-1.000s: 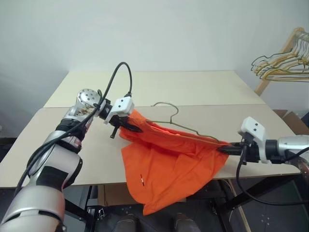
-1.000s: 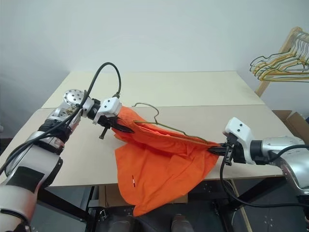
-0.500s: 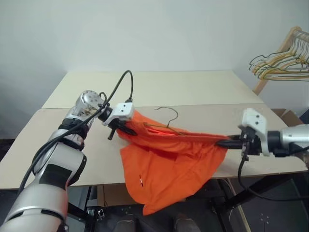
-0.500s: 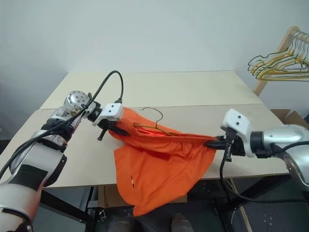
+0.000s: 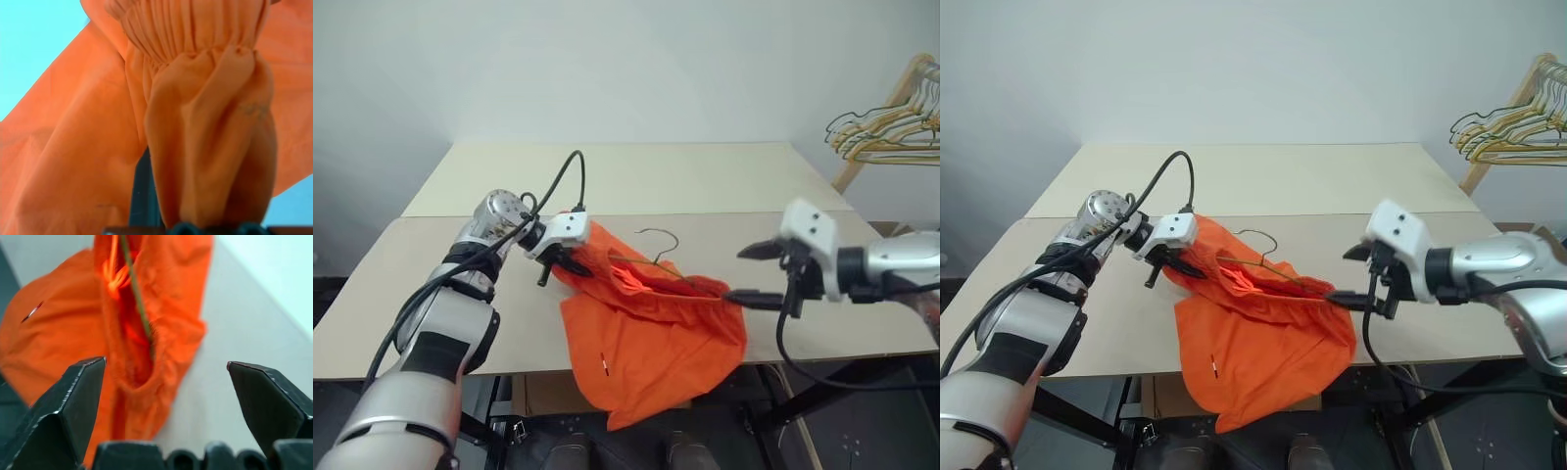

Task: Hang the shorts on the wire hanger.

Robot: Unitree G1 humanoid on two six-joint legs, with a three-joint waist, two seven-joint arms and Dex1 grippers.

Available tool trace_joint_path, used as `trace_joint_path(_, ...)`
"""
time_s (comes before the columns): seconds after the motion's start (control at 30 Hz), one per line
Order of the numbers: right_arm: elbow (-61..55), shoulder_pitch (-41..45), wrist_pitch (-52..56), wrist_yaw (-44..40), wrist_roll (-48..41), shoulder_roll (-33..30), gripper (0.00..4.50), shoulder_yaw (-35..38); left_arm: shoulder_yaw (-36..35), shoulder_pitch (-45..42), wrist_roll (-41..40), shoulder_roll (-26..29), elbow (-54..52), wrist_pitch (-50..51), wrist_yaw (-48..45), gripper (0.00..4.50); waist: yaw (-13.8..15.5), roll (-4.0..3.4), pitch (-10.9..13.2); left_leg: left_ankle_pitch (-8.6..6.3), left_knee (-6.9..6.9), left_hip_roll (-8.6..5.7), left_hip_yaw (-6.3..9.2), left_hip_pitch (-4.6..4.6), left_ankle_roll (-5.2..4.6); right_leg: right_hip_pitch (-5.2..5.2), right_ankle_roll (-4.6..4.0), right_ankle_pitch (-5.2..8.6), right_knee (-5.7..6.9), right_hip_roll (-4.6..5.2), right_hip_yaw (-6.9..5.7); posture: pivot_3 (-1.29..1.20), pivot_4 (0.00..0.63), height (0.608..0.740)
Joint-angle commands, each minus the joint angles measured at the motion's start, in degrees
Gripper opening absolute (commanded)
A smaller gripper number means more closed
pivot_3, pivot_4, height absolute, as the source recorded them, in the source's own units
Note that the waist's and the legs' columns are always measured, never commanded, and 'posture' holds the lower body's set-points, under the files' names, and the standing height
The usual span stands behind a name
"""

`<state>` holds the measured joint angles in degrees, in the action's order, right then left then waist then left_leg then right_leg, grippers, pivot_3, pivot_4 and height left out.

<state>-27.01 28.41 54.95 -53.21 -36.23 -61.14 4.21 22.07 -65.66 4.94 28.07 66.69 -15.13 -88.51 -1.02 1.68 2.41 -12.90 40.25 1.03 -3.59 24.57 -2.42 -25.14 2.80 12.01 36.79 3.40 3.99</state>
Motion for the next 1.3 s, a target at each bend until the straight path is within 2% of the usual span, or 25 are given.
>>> trace_joint_path(0.03,-2.91,5.47,2.46,3.43,-1.93,4.85,4.48,-2.69,-2.0,-2.93,0.69,-0.06,-0.02,-0.46,-0.27,0.0,-0.32,0.0,0.0,0.0,0.0,0.03,-0.01,-0.05,0.0,0.01,0.0,0.01,0.0,-0.03,-0.01,-0.04,0.0,0.74)
trace_joint_path(0.17,-0.89,9.96,2.7,7.44,2.62,12.88,4.48,-12.52,-2.78,-3.29,1.35,-0.07,0.21,-0.6,-0.66,0.0,-1.0,0.0,0.0,0.0,-0.05,0.07,0.0,-0.13,0.0,0.05,0.1,0.09,0.07,-0.07,-0.01,-0.03,0.0,0.74)
trace_joint_path(0.27,3.22,12.91,2.1,9.62,5.57,18.13,4.48,-16.87,-3.47,-3.68,1.59,-0.14,0.26,-0.42,-0.85,0.0,-1.21,0.0,0.0,0.0,-0.04,0.0,0.03,0.03,0.0,-0.04,-0.05,-0.19,0.09,-0.02,0.0,-0.02,0.0,0.74)
trace_joint_path(0.3,4.94,13.75,1.6,10.3,6.46,19.98,4.32,-17.78,-3.74,-3.82,1.55,-0.13,0.22,-0.31,-1.07,0.0,-1.29,0.0,0.0,0.0,-0.04,-0.02,0.03,0.06,0.0,-0.04,-0.02,-0.22,0.06,-0.02,0.0,-0.01,0.0,0.74)
trace_joint_path(0.37,7.48,14.59,0.74,10.47,7.56,22.08,3.88,-18.5,-4.2,-3.98,1.54,-0.11,0.12,-0.23,-1.24,0.0,-1.24,0.0,0.0,0.0,-0.03,-0.05,0.04,0.1,0.0,-0.06,0.0,-0.24,0.04,0.01,0.0,-0.01,0.0,0.74)
trace_joint_path(0.7,10.5,14.18,-4.08,6.95,9.61,24.21,0.27,-17.42,-5.59,-3.74,1.45,0.47,-0.54,-0.48,-2.6,0.0,-1.04,0.0,0.0,0.0,-0.04,-0.04,0.12,0.12,-0.02,-0.05,0.02,-0.23,0.07,-0.01,-0.06,0.01,0.0,0.74)
trace_joint_path(0.73,10.48,14.0,-4.86,6.4,9.84,24.01,0.02,-17.44,-5.83,-3.64,1.24,0.47,-0.65,-0.77,-2.93,0.0,-1.06,0.0,0.0,0.0,-0.03,-0.04,0.12,0.11,-0.02,-0.04,0.02,-0.23,0.08,-0.01,-0.06,0.01,0.0,0.74)
trace_joint_path(0.8,10.54,13.55,-6.44,5.13,10.34,23.65,0.02,-17.39,-7.09,-3.6,0.18,0.16,-0.87,-0.22,-2.39,0.0,-1.06,0.0,0.0,0.0,-0.02,-0.04,0.12,0.1,-0.01,-0.04,0.02,-0.23,0.1,-0.01,-0.06,0.01,0.0,0.74)
trace_joint_path(0.9,10.61,12.66,-9.11,3.18,11.63,22.57,0.0,-17.81,-8.4,-4.97,-1.83,-0.19,-0.76,3.96,-3.64,0.78,-1.05,0.0,0.0,0.0,-0.02,-0.04,0.12,0.1,-0.01,-0.04,0.02,-0.23,0.1,-0.01,-0.06,0.01,0.0,0.74)
trace_joint_path(1.1,10.89,11.1,-11.83,0.46,12.81,21.07,0.0,-17.09,-7.42,-6.57,-7.81,2.82,-2.45,7.74,-3.99,2.72,-1.23,0.0,0.0,0.0,-0.03,-0.06,0.14,0.11,-0.01,-0.04,0.05,-0.21,0.08,0.0,-0.06,0.01,0.0,0.74)
trace_joint_path(1.27,10.71,10.37,-12.16,-0.39,12.59,19.82,0.0,-15.74,-7.79,-5.53,-5.91,4.75,-1.67,1.45,-3.46,4.44,-1.13,0.0,0.0,0.0,-0.09,-0.02,0.16,0.04,-0.01,-0.05,0.01,-0.2,0.12,-0.05,-0.07,0.04,0.0,0.74)
trace_joint_path(1.3,10.5,10.32,-12.02,-0.53,12.35,19.59,0.0,-15.45,-7.91,-5.29,-5.17,4.67,-1.36,0.26,-3.51,4.48,-0.99,0.0,0.0,0.0,-0.09,-0.02,0.15,0.04,-0.01,-0.04,0.01,-0.2,0.13,-0.05,-0.07,0.04,0.0,0.74)
